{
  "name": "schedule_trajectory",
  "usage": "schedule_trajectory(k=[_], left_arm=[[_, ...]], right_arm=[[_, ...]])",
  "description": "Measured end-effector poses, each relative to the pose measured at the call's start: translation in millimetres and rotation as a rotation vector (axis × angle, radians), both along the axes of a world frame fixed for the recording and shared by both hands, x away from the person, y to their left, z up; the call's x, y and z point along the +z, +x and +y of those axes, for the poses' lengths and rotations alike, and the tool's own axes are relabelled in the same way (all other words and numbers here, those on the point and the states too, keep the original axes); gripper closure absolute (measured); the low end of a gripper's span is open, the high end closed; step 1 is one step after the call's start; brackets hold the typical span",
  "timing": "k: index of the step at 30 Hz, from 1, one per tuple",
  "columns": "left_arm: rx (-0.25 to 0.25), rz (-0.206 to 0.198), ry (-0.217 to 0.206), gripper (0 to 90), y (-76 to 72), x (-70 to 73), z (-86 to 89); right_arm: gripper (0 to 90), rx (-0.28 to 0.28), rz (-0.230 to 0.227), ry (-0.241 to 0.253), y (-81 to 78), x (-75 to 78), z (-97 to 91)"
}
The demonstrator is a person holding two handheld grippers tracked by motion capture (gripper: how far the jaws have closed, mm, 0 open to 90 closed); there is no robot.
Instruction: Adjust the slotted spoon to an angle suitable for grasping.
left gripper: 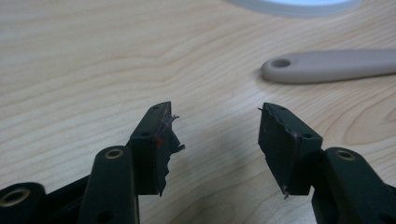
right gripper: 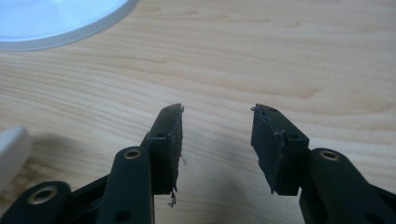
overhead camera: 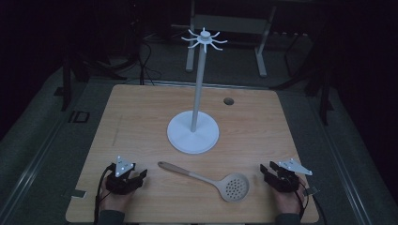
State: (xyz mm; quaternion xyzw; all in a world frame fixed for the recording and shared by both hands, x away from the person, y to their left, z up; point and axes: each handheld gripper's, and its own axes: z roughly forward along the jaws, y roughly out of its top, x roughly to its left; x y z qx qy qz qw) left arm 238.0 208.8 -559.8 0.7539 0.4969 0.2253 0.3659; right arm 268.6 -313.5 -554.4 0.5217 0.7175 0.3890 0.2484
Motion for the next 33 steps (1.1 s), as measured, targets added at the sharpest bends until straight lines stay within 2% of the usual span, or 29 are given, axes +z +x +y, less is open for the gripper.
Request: schedule_trajectory(k=[2, 3, 6, 7, 8, 9, 10, 13, 15, 24, 28, 31, 32, 33], left_arm=[[-0.007, -0.016, 0.000, 46.7, -1.3, 1.5, 0.3], [-0.011, -0.023, -0.001, 48.0, -2.3, 2.0, -0.2], [-0.012, -0.027, 0.002, 48.2, -3.0, 1.9, -0.6], [-0.010, -0.026, 0.002, 48.4, -3.1, 1.9, -0.5], [-0.010, -0.026, 0.002, 48.5, -3.1, 1.9, -0.5], [0.006, -0.022, -0.008, 48.8, -3.2, 2.0, 0.7], [0.012, -0.024, -0.002, 48.7, -3.2, 2.1, 1.2], [0.018, -0.023, -0.003, 48.2, -2.4, 1.8, 1.6], [0.015, -0.015, 0.002, 48.1, -1.5, 1.2, 1.1], [0.025, -0.011, 0.004, 46.9, -1.0, 1.5, 1.6], [0.034, -0.009, -0.005, 46.8, -1.0, 1.8, 4.3], [0.039, -0.006, -0.008, 46.7, -0.7, 1.8, 5.4], [0.042, -0.005, -0.006, 46.7, -0.6, 1.8, 5.6], [0.044, -0.005, -0.004, 46.7, -0.6, 1.8, 5.4]], right_arm=[[52.6, 0.007, 0.000, 0.003, -1.7, 2.9, 3.5], [52.6, 0.017, 0.000, 0.020, -4.9, 9.2, 8.5], [53.1, 0.026, -0.015, 0.016, -7.1, 14.0, 12.1], [53.7, 0.053, -0.056, -0.024, -11.3, 24.4, 20.9], [53.7, 0.053, -0.056, -0.024, -11.3, 24.4, 20.9], [55.5, 0.097, -0.098, -0.058, -14.9, 36.9, 32.9], [57.0, 0.116, -0.101, -0.064, -15.1, 40.7, 36.7], [61.0, 0.163, -0.100, -0.059, -13.0, 51.6, 46.8], [61.9, 0.187, -0.106, -0.075, -10.8, 59.1, 54.2], [58.9, 0.288, -0.134, -0.118, -4.1, 88.2, 86.6], [55.4, 0.336, -0.112, -0.134, 1.7, 96.4, 101.6], [55.4, 0.368, -0.104, -0.150, 4.2, 98.9, 109.9], [56.8, 0.395, -0.098, -0.168, 6.5, 100.8, 119.2], [56.8, 0.395, -0.098, -0.168, 6.5, 100.8, 119.2]])
